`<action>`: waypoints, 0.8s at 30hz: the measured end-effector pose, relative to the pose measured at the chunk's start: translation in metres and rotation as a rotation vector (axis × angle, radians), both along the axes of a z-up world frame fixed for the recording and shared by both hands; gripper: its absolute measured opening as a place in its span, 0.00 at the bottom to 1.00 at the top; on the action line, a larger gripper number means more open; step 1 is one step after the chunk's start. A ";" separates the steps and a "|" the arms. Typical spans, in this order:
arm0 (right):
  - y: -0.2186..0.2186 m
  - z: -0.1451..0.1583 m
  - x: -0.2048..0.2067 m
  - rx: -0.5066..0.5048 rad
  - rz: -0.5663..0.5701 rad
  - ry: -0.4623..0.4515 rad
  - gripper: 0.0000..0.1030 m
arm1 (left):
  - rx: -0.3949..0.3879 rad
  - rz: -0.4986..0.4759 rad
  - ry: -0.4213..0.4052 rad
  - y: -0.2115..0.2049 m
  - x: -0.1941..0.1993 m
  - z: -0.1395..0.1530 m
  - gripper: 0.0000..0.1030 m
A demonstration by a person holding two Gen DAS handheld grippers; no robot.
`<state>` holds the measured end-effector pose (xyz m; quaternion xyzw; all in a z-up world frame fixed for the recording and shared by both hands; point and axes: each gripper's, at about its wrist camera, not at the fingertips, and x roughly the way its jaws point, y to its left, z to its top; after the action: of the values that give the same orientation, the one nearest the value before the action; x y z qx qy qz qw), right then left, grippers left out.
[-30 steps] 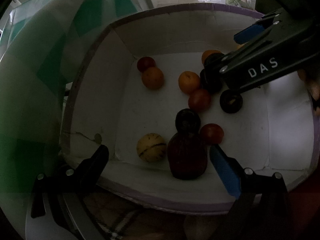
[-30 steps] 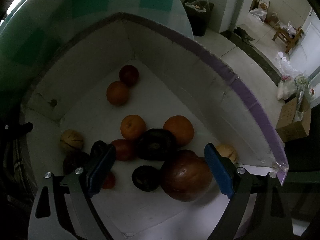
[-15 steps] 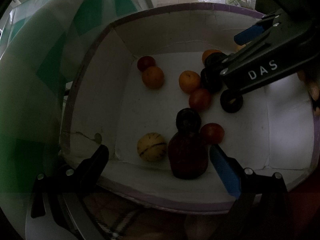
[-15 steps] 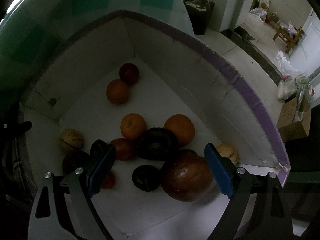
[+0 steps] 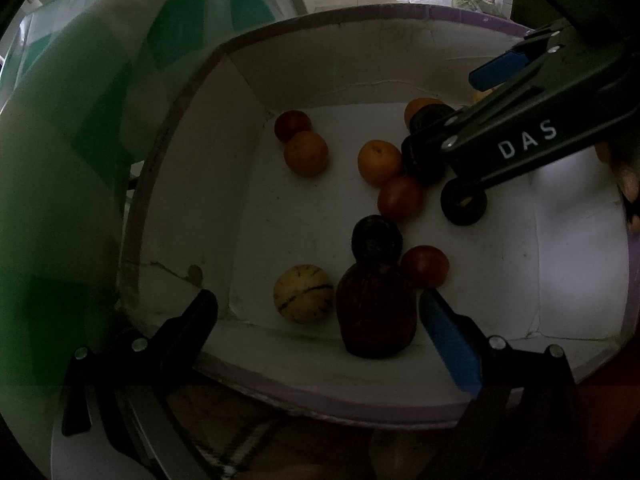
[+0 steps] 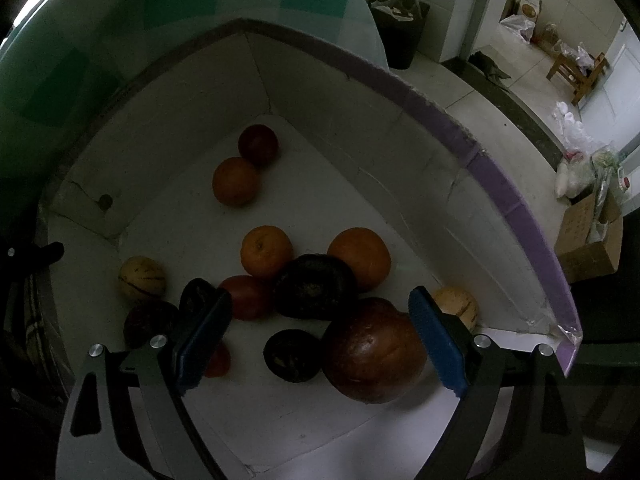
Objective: Organize fruits
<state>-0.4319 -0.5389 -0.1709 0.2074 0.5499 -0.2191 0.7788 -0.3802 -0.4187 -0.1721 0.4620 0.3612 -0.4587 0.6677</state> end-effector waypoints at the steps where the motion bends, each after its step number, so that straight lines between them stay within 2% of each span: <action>1: 0.000 0.000 0.000 0.000 0.000 0.000 0.84 | 0.000 -0.001 0.000 0.000 0.000 0.000 0.98; 24: 0.003 -0.003 0.000 0.001 0.003 0.002 0.84 | 0.001 -0.006 0.006 0.006 -0.001 -0.002 0.98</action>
<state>-0.4316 -0.5364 -0.1741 0.2067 0.5513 -0.2180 0.7784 -0.3816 -0.4130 -0.1744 0.4621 0.3619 -0.4618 0.6651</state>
